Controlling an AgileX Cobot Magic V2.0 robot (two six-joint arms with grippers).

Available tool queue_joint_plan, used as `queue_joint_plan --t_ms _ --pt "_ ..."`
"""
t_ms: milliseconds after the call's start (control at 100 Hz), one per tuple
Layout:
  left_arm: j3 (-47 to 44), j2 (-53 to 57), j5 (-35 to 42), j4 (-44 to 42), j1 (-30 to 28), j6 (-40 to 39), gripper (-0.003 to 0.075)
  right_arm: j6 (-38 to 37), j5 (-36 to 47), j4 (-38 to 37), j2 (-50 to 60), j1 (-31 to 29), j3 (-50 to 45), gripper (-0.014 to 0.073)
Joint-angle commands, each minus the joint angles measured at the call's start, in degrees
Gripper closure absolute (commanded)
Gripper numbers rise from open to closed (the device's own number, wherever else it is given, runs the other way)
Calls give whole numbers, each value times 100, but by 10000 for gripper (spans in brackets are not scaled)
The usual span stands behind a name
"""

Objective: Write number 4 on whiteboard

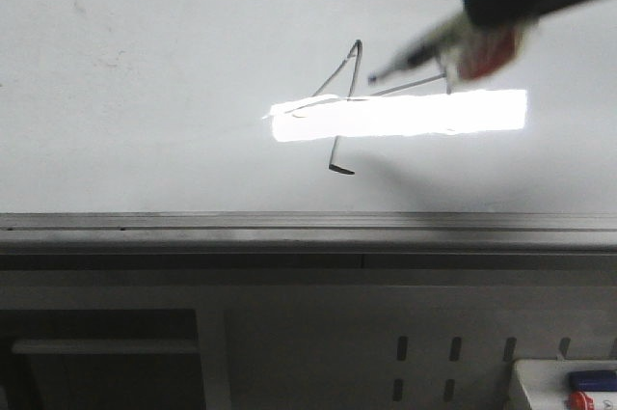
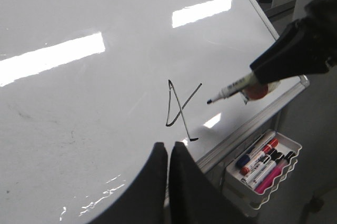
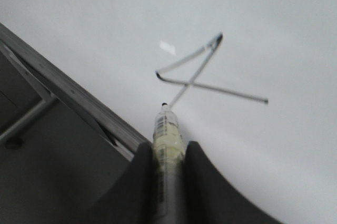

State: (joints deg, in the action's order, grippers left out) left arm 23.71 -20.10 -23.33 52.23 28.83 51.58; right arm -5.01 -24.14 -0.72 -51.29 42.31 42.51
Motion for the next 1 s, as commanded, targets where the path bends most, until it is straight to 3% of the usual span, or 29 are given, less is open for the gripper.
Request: queue_joint_plan --t_ms 0,110,300,370,520,700,860,990 --pt "210 -31 310 471 0 -52 739 60 157 -55 359 212 604 638" --pt "519 -115 -74 384 0 244 696 169 -64 -99 387 564 943 638" --pt "1446 -829 -1241 -17 0 598 456 613 -194 -115 -17 1043 997 638" --pt "1837 -1163 -1788 -280 0 608 409 622 -117 -115 -200 1209 1010 638" --pt "2533 -1747 -2725 -832 0 673 400 1123 140 -115 -459 1641 1054 638" --pt "3056 -2240 -3381 -893 76 1377 400 1502 81 -115 -716 1911 1382 638" --pt "3275 -2674 -3615 -893 298 1377 400 1657 128 -115 -841 1937 1696 639" --pt "3316 -2881 -3339 -893 506 1377 400 1873 115 -115 -868 2029 1837 641"
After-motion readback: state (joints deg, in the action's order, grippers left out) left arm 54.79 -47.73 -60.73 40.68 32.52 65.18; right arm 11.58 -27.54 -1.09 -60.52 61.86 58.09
